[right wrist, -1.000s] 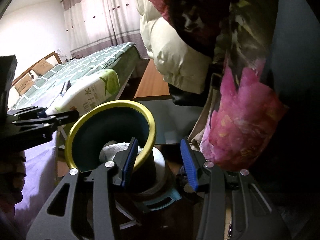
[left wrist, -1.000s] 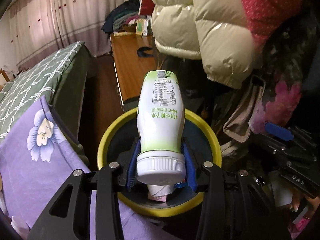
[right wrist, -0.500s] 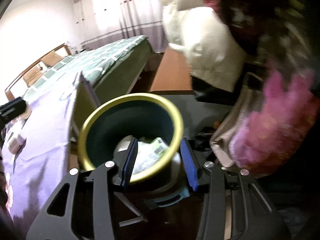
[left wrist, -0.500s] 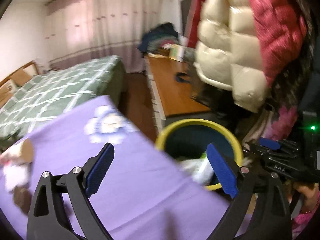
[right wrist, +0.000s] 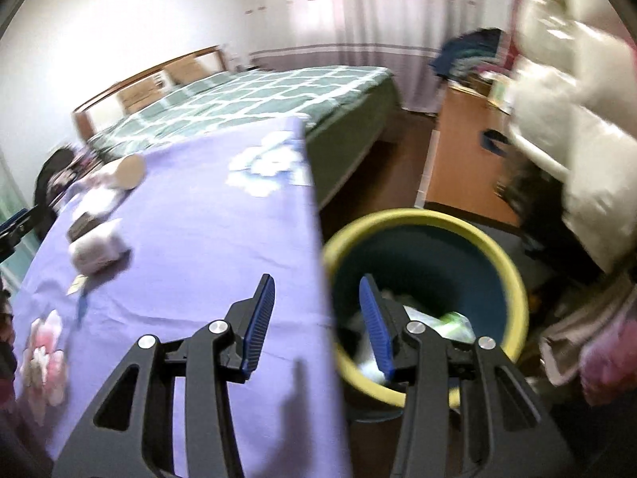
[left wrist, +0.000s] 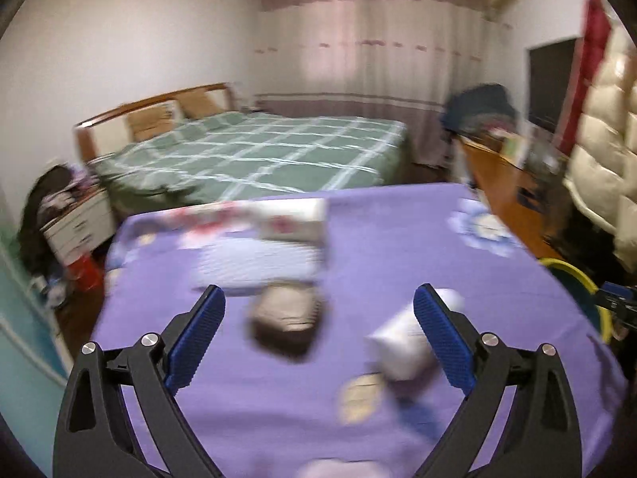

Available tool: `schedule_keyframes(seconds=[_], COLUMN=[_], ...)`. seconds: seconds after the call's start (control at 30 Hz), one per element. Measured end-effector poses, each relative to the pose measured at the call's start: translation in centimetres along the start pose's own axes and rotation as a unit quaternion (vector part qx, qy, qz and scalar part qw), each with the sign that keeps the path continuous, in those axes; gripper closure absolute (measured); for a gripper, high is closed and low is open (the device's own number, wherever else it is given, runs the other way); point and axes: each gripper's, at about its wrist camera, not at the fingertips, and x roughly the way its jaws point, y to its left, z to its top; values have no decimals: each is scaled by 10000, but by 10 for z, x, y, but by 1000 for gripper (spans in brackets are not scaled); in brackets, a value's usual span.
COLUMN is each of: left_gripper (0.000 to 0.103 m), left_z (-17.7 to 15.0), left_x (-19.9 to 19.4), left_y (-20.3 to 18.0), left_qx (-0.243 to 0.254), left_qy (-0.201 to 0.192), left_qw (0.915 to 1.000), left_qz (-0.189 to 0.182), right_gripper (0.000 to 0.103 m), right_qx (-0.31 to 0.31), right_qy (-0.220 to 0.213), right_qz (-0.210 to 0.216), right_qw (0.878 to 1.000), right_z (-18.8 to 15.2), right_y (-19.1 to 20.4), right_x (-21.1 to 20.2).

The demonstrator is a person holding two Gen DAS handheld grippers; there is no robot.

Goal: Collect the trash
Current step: 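Move the right gripper to the table and grasp the white pill bottle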

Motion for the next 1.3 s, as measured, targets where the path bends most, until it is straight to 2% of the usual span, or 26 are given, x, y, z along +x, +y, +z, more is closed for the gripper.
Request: schedule_keyframes(seconds=[0.2,0.4,0.53,0.73,1.1,1.17,1.3], left_gripper=[9,9,6,5,5,5,5], left_z=[-18,-27,-27,-27,-27,-27,-28], left_x=[11,18,12,11,9,10,10], left_y=[73,105,90,84,78,76,72], left_qx=[-480,-831,-707,-649,-663,-642,-586], left_qy=[-15,3,-131,-107,-61,-46,-42], left_qw=[9971,9941,9935,9947,9957,9959,9963], left_qz=[586,690,886,789,640,632,626], right_gripper=[60,35,20,16,14,23,23], right_qx=[-636,-1272,-1600,-1829,-1820,-1798,-1745], right_qy=[80,69,125,362,570,614,590], right_qz=[534,1101,1336,1325,1141,1165,1167], right_qw=[9965,9857,9779,9735,9750,9748,9759], right_z=[19,36,41,42,36,35,35], right_y=[74,144,180,208,217,216,213], right_x=[18,37,50,76,104,107,106])
